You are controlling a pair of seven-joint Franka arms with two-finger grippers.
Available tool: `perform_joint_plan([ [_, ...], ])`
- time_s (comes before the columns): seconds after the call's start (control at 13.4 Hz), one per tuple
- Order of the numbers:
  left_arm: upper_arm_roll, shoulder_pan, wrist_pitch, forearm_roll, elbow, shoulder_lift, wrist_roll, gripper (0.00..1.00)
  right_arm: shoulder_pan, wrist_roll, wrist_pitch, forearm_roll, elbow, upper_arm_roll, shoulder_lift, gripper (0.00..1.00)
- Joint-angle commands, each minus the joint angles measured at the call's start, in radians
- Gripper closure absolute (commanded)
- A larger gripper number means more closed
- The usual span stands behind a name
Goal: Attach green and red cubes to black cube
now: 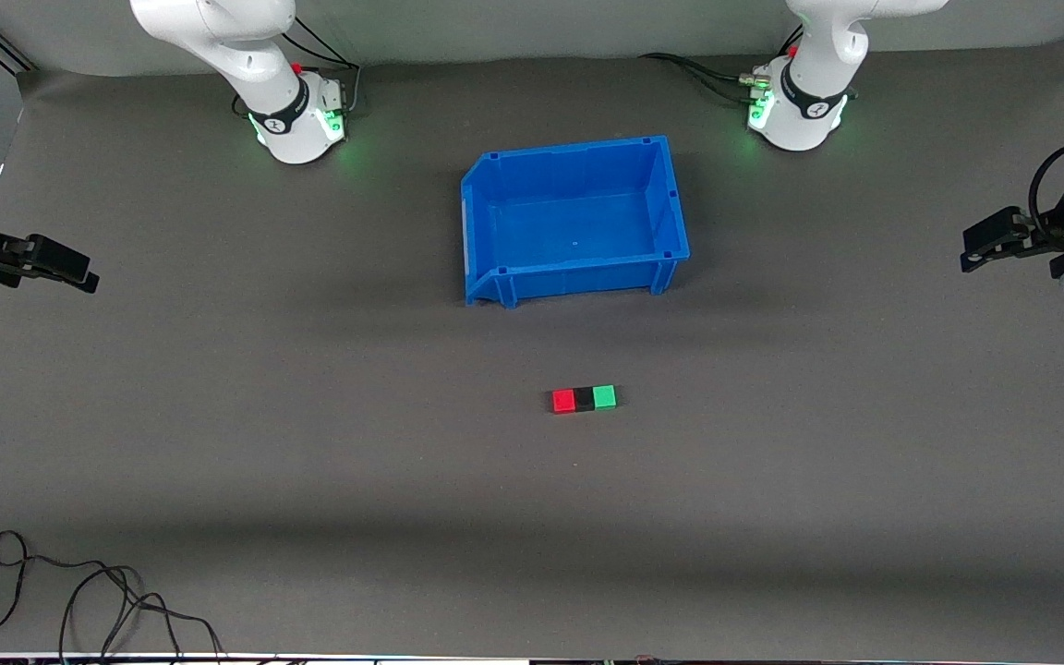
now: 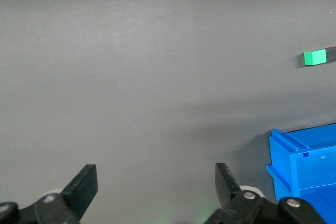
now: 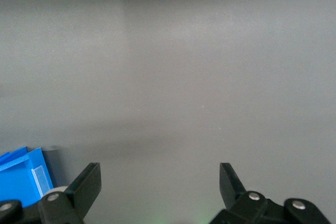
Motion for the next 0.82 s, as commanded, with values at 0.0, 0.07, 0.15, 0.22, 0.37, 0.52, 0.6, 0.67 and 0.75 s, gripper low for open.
perform_joint_plan([
  [0.0, -0.015, 0.003, -0.011, 0.0, 0.0, 0.001, 0.008, 0.0, 0.019, -0.019, 0.005, 0.02, -0.02, -0.019, -0.024, 0.0],
  [0.07, -0.015, 0.003, -0.008, 0.001, 0.001, 0.001, 0.006, 0.0, 0.021, -0.018, 0.005, 0.021, -0.02, -0.019, -0.027, 0.0],
  [0.15, -0.015, 0.009, 0.003, 0.003, 0.004, 0.001, 0.008, 0.0, 0.021, -0.016, 0.005, 0.021, -0.023, -0.019, -0.029, 0.0],
  [0.22, -0.011, 0.017, 0.011, 0.001, 0.006, 0.003, 0.018, 0.0, 0.021, -0.018, 0.005, 0.021, -0.026, -0.019, -0.029, 0.0],
  [0.37, -0.008, 0.018, 0.014, 0.003, 0.001, 0.003, 0.02, 0.0, 0.021, -0.016, 0.004, 0.023, -0.025, -0.018, -0.027, 0.0],
  [0.52, -0.008, 0.017, 0.015, 0.004, -0.002, 0.006, 0.02, 0.0, 0.021, -0.016, 0.005, 0.028, -0.023, -0.018, -0.026, 0.0],
  [0.6, -0.008, 0.017, 0.015, 0.004, 0.0, 0.006, 0.021, 0.0, 0.021, -0.013, 0.004, 0.053, -0.015, -0.018, -0.021, 0.0],
  [0.67, -0.008, 0.018, 0.015, 0.003, 0.001, 0.004, 0.022, 0.0, 0.021, -0.013, -0.001, 0.073, -0.015, -0.019, -0.026, 0.0],
  [0.75, -0.009, 0.017, 0.015, -0.002, 0.003, 0.004, 0.022, 0.0, 0.021, -0.013, -0.001, 0.077, -0.014, -0.019, -0.023, 0.0],
])
